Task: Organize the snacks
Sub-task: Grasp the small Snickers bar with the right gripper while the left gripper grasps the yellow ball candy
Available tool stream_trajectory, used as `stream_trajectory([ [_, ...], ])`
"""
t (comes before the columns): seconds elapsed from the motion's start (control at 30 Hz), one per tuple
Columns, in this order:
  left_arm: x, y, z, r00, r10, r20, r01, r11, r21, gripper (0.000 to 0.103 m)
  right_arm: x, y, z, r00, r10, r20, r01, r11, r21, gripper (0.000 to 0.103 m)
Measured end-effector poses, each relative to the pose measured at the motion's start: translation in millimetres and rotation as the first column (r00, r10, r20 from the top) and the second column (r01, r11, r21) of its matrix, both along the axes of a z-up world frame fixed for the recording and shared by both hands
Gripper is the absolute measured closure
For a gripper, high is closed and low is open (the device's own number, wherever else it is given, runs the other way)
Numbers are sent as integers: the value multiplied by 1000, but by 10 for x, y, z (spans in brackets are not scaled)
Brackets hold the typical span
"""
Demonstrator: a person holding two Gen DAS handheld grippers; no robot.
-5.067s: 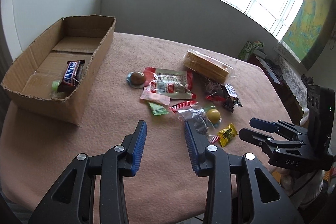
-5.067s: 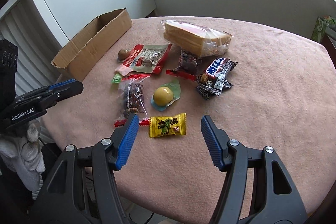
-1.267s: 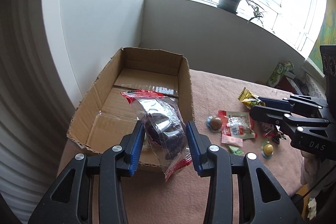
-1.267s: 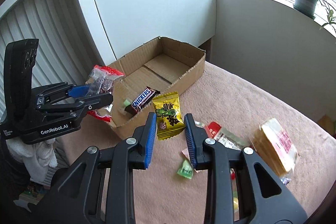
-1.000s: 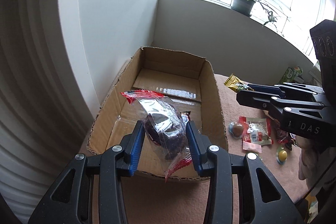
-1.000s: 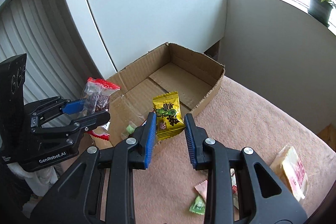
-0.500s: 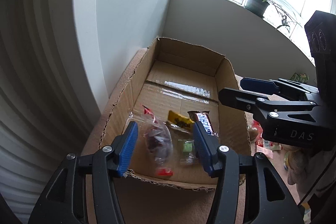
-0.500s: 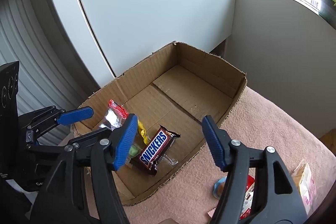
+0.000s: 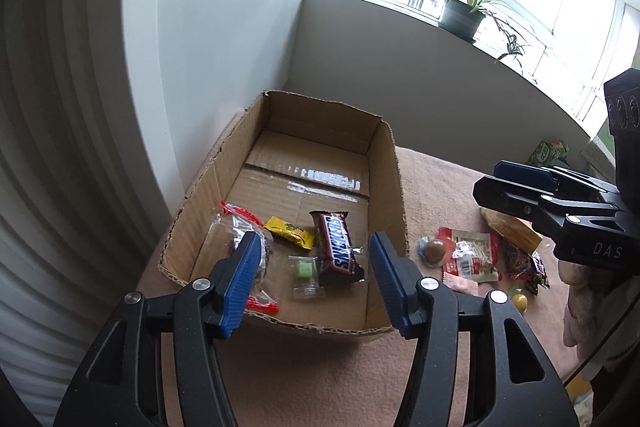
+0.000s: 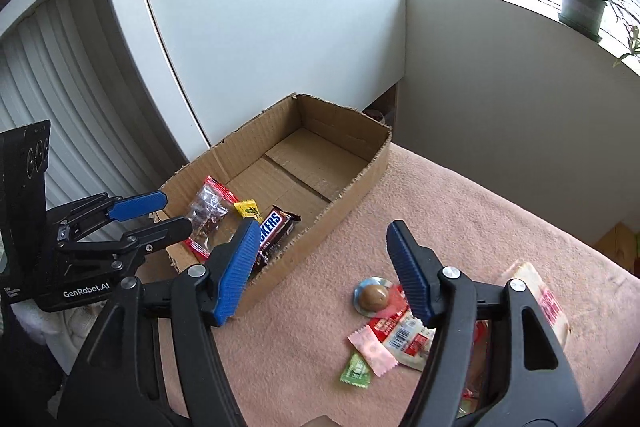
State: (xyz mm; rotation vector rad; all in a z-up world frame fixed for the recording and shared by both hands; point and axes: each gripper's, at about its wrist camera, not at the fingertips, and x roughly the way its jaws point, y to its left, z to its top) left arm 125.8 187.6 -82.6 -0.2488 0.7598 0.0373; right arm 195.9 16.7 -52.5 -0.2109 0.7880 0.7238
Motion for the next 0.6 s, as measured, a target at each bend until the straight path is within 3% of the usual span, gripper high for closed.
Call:
stream_trajectory([
  [0.3, -125, -509, 67, 995, -99, 18, 99, 995, -18, 47, -238, -1107, 28, 987, -161, -3, 161, 987, 23, 35],
  [0.6, -119, -967, -174, 981, -187, -41, 185, 981, -51, 47, -387, -2093, -292, 935, -348, -66, 350, 937, 11, 35],
])
